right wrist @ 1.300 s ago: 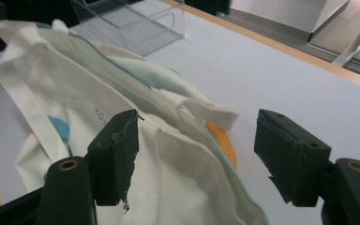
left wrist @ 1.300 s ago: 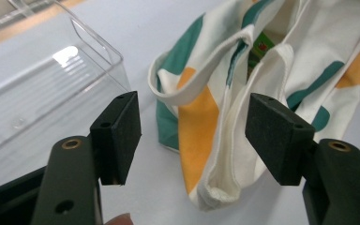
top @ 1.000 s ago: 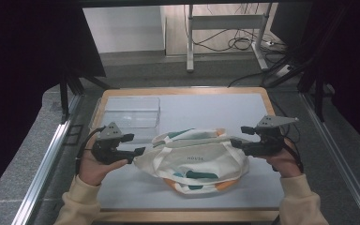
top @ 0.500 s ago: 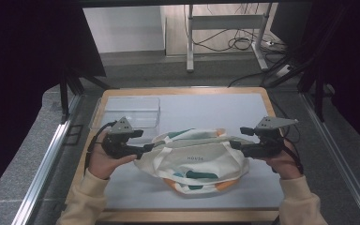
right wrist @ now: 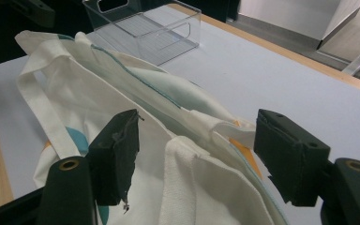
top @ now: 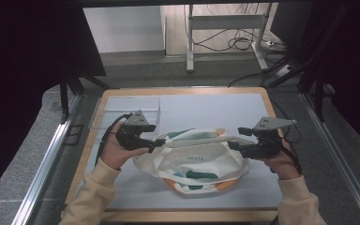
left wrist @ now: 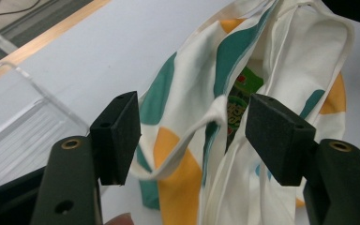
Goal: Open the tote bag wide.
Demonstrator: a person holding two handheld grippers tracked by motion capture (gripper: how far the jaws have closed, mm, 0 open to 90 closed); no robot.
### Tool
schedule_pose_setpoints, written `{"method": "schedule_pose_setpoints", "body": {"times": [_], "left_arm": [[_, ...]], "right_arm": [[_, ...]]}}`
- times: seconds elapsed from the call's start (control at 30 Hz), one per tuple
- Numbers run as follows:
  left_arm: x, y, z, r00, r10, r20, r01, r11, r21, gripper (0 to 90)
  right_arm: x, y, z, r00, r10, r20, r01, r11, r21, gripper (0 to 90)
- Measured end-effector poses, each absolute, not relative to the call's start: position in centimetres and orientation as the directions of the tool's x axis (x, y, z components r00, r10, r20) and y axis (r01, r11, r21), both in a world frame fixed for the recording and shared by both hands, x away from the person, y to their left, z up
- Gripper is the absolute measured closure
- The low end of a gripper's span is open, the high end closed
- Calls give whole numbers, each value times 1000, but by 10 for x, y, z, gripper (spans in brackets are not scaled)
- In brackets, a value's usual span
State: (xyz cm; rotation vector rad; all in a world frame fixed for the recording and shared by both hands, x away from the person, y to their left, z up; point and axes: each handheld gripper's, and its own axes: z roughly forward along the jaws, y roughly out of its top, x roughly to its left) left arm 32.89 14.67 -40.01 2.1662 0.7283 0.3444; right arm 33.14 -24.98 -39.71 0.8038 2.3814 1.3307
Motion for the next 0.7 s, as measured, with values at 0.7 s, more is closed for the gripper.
{"method": "schedule_pose_setpoints", "body": {"times": [0.7], "left_arm": [[360, 114, -424, 862, 504, -49, 395, -608, 688, 591]], "right_arm": [[334, -248, -402, -798, 602, 18, 341, 427, 838, 309]]}}
